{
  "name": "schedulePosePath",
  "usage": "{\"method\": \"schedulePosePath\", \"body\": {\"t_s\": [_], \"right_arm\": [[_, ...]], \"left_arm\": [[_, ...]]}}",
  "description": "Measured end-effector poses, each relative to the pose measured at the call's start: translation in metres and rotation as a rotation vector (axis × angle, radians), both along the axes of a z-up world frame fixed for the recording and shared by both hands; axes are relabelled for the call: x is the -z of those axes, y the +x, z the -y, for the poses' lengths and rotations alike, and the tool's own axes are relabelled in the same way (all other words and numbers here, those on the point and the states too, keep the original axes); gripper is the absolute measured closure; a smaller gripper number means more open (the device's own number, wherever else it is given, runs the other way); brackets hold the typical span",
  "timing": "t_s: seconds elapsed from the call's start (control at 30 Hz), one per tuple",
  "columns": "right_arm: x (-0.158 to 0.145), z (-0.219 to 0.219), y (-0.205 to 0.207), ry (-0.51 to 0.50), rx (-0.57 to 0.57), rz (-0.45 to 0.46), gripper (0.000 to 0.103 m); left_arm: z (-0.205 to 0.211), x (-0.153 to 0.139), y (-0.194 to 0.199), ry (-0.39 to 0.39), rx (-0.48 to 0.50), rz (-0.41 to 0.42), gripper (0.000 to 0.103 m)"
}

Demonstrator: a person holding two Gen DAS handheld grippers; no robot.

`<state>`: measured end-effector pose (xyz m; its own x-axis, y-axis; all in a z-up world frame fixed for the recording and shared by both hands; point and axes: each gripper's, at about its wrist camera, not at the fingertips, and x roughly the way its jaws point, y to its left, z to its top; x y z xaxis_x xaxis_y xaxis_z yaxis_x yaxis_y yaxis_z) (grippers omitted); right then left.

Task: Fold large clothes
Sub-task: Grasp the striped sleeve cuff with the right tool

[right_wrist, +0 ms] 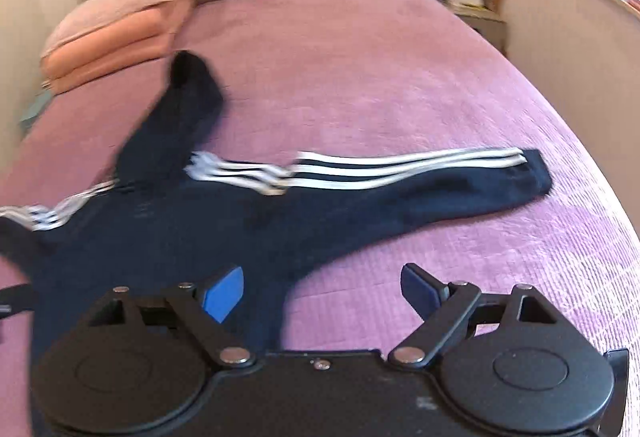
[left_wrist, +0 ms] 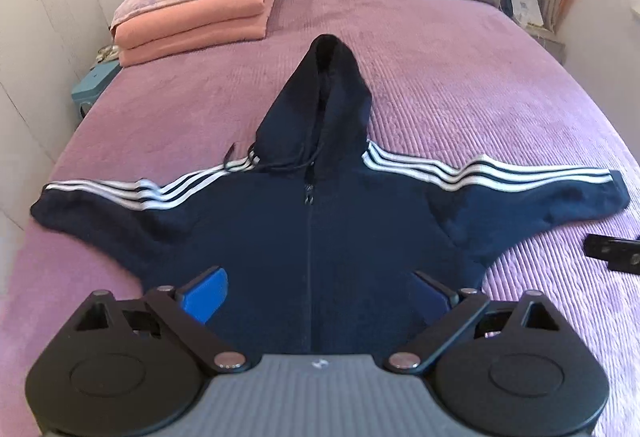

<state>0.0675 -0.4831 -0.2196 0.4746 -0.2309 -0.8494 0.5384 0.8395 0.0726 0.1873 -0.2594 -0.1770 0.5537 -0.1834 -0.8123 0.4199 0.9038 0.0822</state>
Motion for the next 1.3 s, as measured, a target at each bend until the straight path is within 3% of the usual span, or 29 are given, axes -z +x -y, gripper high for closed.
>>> {"method": "schedulePosePath", "body": {"t_s": [0.13,0.3,0.57,0.87,0.93,0.97,1.03,1.07,1.1,1.3], "right_arm": [[0.047,0.07,-0.014,-0.029,0.083,0.053,0.001],[0.098,0.164,-0.029,-0.026,0.163,0.183,0.001],[0.175,0.301,-0.027,0.034,0.374,0.191,0.002],[0.226,0.373,-0.038,0.237,0.603,0.304,0.002],[0.228,0.375,-0.034,0.227,0.612,0.326,0.004],[0.227,0.375,-0.031,0.224,0.608,0.333,0.011],[0.226,0.376,-0.026,0.219,0.601,0.335,0.046],[0.227,0.376,-0.023,0.227,0.589,0.329,0.073],[0.228,0.377,-0.02,0.237,0.572,0.323,0.081],[0.188,0.343,-0.02,0.164,0.497,0.374,0.085]], "left_arm": [[0.019,0.033,0.012,-0.052,0.008,0.051,0.006],[0.042,0.074,0.03,-0.105,0.013,0.046,0.006],[0.077,0.111,0.057,-0.085,-0.021,0.023,0.006],[0.086,0.128,0.058,-0.028,-0.018,0.0,0.006],[0.086,0.13,0.056,-0.023,-0.018,-0.007,0.006],[0.086,0.13,0.055,-0.021,-0.017,-0.01,0.006],[0.084,0.131,0.052,-0.019,-0.016,-0.012,0.006],[0.083,0.131,0.051,-0.015,-0.015,-0.011,0.006],[0.081,0.131,0.05,-0.01,-0.016,-0.008,0.006],[0.057,0.123,0.047,-0.018,-0.052,0.0,0.006]]}}
